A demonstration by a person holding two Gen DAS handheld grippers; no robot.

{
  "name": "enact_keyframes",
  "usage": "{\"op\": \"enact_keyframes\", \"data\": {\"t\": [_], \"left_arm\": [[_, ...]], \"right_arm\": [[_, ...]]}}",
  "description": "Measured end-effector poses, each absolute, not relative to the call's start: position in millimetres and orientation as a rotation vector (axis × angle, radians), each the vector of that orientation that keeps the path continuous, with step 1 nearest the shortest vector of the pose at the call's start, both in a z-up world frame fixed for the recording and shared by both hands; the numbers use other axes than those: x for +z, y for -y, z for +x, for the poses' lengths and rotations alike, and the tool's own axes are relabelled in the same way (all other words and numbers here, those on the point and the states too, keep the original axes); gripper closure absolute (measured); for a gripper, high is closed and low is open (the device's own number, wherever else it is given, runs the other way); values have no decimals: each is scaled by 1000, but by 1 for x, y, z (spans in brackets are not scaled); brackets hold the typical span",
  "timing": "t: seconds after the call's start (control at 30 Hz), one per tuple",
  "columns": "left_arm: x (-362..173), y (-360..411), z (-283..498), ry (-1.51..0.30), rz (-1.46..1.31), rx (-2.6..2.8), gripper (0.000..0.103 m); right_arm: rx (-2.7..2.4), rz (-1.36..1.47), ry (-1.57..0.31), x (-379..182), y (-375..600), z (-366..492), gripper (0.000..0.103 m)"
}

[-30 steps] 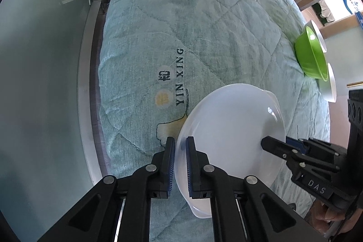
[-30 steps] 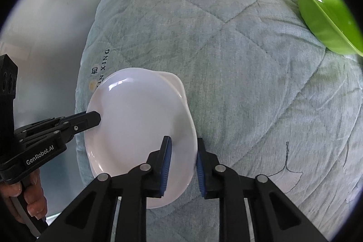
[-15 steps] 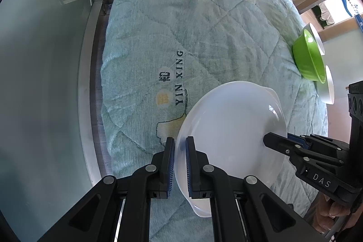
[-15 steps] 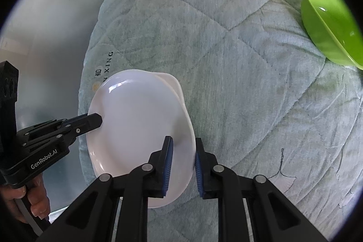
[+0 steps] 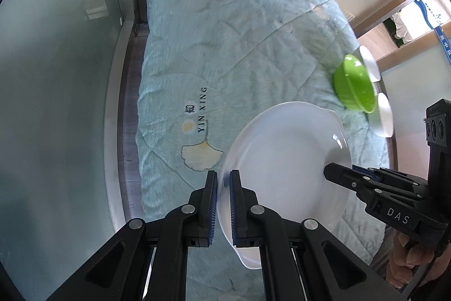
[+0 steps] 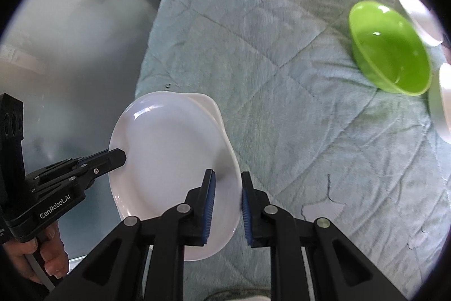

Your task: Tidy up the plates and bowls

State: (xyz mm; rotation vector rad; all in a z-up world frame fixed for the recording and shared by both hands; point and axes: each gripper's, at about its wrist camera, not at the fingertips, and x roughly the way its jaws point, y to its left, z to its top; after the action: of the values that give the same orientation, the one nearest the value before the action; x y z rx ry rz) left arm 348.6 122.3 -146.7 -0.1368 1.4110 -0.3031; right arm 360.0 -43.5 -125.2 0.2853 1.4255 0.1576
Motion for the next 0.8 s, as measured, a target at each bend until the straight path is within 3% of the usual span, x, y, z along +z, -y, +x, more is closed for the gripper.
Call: {"op": "enact_keyframes", "data": {"t": [0.47,0.8], "left_arm": [[-49,-91,283,-1354,-114,-254,99],[-14,-65,220,-1336,-86,-259,99]], "right_arm": [[178,312,-1349,-44,60,297,88],[175,307,-1330,-12,80,249,89]]}}
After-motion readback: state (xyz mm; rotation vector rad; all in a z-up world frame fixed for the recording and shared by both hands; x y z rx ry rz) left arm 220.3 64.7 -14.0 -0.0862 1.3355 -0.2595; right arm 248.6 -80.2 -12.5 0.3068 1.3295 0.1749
